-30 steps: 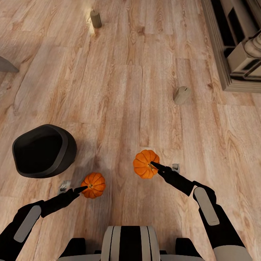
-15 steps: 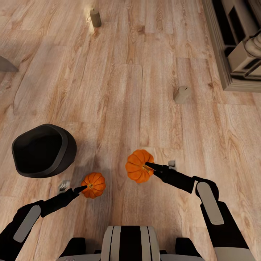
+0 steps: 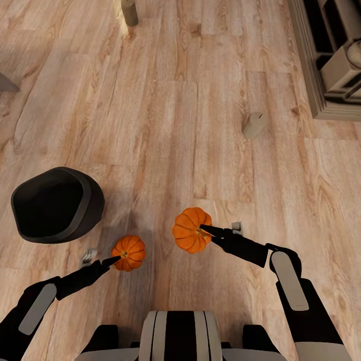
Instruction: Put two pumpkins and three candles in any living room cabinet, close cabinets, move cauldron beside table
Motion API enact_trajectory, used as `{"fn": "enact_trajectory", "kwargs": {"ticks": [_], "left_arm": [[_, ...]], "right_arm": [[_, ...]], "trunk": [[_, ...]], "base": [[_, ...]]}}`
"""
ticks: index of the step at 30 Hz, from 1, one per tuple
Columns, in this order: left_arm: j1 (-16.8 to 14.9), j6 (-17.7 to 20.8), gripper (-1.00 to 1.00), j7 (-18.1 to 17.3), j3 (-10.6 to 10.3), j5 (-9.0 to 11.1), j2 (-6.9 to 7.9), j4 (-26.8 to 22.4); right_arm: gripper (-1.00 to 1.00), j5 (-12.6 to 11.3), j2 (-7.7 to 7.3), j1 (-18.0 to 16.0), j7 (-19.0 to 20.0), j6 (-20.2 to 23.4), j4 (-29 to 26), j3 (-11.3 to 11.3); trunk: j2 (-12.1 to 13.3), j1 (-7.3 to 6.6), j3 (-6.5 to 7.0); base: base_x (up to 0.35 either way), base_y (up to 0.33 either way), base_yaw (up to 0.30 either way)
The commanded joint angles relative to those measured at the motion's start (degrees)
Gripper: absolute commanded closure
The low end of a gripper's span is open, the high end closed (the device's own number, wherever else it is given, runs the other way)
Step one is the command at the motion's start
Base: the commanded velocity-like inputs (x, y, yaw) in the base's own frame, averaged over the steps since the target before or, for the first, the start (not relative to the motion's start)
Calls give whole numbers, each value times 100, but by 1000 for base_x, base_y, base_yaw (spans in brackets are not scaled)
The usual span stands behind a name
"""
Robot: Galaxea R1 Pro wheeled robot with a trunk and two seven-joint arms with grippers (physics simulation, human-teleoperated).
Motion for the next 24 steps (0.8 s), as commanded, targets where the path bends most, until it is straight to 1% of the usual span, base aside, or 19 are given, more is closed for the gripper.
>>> {"fn": "enact_trajectory", "kwargs": {"ticks": [1,2,7,14,16,17,18,19,21,24], "left_arm": [[-2,37,-100,-8,8,18,-1,-2],[-2,37,-100,-8,8,18,-1,-4],[-2,39,-100,-14,8,-33,-1,-10],[-2,34,-100,-17,6,-68,-1,-22],[-1,33,-100,-29,1,-69,-1,-31],[-1,33,-100,-67,1,-78,-1,-32],[-2,32,-100,-127,0,-104,-1,-32],[-2,32,-100,-224,0,-185,-1,-32],[-2,29,-100,-311,4,-338,-5,-28],[0,24,-100,-356,7,-438,-11,-25]], "right_arm": [[100,40,0,-3,56,24,1,-7],[100,41,0,-3,54,24,1,-6],[100,42,6,-3,23,24,1,-4],[100,64,7,-3,-9,24,1,-4],[100,73,8,-3,-16,24,1,-4],[100,76,8,-3,-17,24,1,-3],[100,82,8,-3,-18,24,1,-2],[100,88,8,-3,-18,24,1,-2],[100,92,8,-3,-19,24,1,-1],[100,94,8,-3,-19,24,1,-3]], "trunk": [[-1,-1,-2],[-1,-1,-2],[-8,12,-113],[-8,12,-113],[-10,17,-158],[-10,17,-158],[-10,17,-158],[-10,17,-158],[-10,17,-158],[-10,17,-158]], "base": [[0,0,0],[0,0,0],[0,0,0],[0,0,0],[0,0,0],[0,0,0],[0,0,0],[0,0,0],[0,0,0],[0,0,0]]}}
